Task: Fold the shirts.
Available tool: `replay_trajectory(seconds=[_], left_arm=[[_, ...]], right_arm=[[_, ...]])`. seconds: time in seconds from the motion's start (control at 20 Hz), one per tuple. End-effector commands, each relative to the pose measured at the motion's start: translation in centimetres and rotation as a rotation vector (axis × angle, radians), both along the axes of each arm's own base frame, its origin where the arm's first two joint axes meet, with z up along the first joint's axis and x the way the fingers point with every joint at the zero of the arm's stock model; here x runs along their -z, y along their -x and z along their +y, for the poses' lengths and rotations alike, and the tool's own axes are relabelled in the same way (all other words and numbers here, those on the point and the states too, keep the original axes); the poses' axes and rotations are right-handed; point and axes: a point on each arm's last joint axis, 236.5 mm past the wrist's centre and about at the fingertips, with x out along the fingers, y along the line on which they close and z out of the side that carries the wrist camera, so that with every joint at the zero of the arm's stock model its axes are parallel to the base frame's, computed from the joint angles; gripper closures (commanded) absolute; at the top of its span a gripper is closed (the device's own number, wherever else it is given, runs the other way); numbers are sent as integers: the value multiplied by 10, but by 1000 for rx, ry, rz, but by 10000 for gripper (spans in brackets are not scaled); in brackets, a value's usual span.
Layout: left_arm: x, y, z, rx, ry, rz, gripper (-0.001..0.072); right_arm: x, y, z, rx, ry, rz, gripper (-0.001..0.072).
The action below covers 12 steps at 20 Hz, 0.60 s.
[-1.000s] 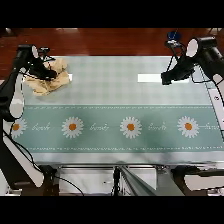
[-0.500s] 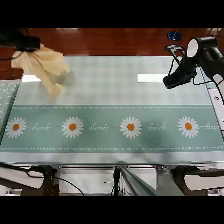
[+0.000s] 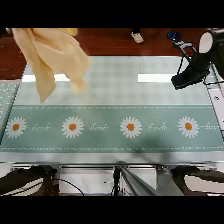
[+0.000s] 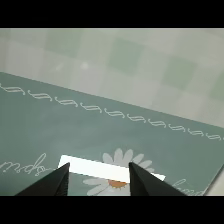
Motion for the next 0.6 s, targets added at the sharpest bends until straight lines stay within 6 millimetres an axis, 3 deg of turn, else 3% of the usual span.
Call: replay_trajectory(seconds=[0.0,0.15,0.35,0.45,0.55], left_arm=[[33,29,-81,212,70,115,679],[98,39,-145,343,63,279,679],[202,67,-230,494,-3,518,679],[258,81,-257,535,-72,618,678],[300,93,-271,563,-130,687,679]], right_arm=[[-29,11,-8,9,22,-54,294],[-50,17,-9,10,15,-112,295],[-69,25,-10,11,9,-161,294],[-74,27,-10,11,7,-174,294],[-76,28,-10,8,8,-177,294]])
